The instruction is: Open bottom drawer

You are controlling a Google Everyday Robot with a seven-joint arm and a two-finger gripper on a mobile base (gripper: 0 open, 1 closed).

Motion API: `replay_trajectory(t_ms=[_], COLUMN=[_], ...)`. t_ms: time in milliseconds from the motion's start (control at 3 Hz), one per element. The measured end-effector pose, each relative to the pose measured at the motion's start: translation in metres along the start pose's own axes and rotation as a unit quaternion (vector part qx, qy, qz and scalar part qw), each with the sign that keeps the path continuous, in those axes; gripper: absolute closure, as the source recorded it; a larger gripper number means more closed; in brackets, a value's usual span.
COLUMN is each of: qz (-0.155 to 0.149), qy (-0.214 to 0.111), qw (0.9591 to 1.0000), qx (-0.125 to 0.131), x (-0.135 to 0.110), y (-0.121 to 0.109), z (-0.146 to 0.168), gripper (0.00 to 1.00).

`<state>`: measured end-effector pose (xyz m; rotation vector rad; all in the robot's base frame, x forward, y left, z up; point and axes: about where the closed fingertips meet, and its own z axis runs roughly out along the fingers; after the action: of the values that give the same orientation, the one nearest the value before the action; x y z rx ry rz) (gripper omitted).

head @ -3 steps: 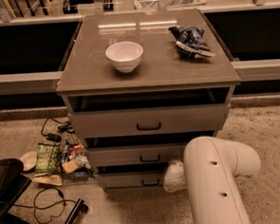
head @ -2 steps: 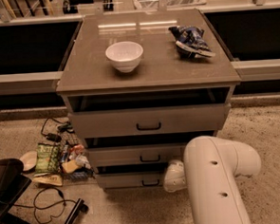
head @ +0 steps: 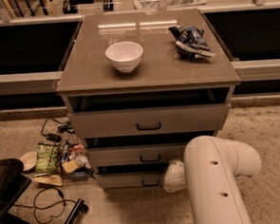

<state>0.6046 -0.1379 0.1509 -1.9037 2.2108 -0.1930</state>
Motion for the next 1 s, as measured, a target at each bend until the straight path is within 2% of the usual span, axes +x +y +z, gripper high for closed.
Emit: replay_trajectory(t_ms=[333,667,1000], qz=[0.0,0.0,0.0], qy=[0.0,0.0,0.0], qw=[1.0,1.0,1.0], qx=[0.0,0.0,0.0], x=[0.0,0.0,0.0], y=[0.0,0.0,0.0], z=[0.0,-0.0001,-0.0001], gripper=[0.27,0.04,0.0])
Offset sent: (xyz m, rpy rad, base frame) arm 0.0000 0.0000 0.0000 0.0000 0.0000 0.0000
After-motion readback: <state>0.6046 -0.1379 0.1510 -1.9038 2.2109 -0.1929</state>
